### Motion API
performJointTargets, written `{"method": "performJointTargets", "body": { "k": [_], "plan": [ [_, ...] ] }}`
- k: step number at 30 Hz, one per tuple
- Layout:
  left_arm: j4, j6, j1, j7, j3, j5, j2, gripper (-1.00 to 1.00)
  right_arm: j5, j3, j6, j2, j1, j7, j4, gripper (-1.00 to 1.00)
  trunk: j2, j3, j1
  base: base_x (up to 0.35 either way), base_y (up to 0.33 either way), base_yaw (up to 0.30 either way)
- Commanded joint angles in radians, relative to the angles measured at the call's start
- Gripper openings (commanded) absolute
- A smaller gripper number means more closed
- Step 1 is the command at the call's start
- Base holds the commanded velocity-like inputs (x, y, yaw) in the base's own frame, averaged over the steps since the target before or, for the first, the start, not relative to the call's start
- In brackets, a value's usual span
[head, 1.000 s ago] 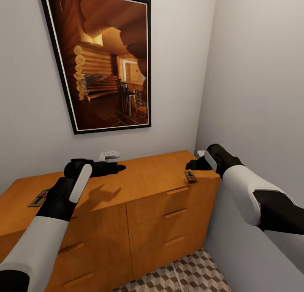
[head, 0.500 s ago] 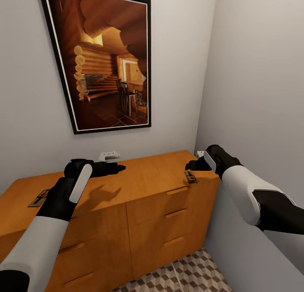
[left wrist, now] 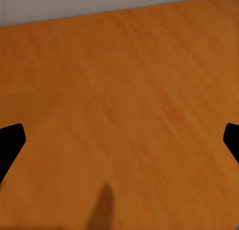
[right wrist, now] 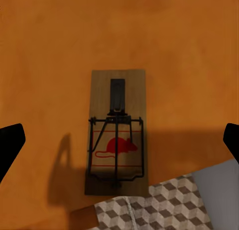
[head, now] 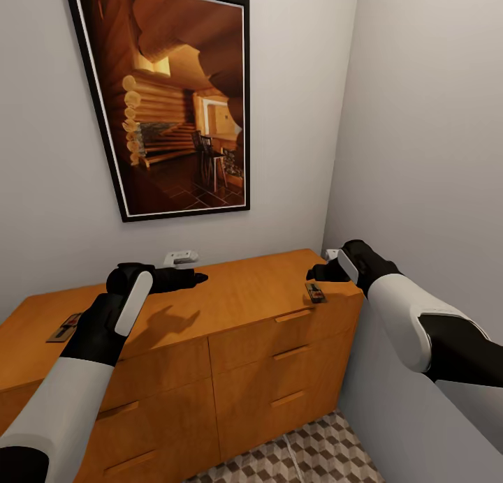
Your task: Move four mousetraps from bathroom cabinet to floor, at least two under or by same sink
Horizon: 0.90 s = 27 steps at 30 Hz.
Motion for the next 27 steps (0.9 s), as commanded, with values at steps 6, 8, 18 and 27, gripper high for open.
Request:
{"method": "performJointTargets", "body": {
  "k": [6,8,18,27],
  "plan": [
    [0.004,0.003,-0.001,0.002,-0.002,0.002,0.001,1.00,0.008,-0.008,-0.005,0.000,-0.001,0.005,0.002,1.00,-0.001,-0.001,0.000,0.000,0.000,0.000],
    [0.008,0.003,-0.001,0.002,-0.002,0.002,0.001,1.00,0.007,-0.008,-0.015,-0.001,-0.001,0.005,0.010,1.00,-0.001,-0.001,0.000,0.000,0.000,0.000],
    [0.017,0.003,-0.001,0.002,-0.002,0.001,0.001,1.00,0.008,-0.008,-0.091,-0.002,-0.001,0.004,0.093,1.00,-0.001,-0.001,0.000,0.000,0.000,0.000],
    [0.019,0.003,-0.001,0.002,-0.002,0.000,0.001,1.00,0.008,-0.008,-0.115,-0.002,-0.001,0.004,0.116,1.00,-0.001,-0.001,0.000,0.000,0.000,0.000]
  ]
}}
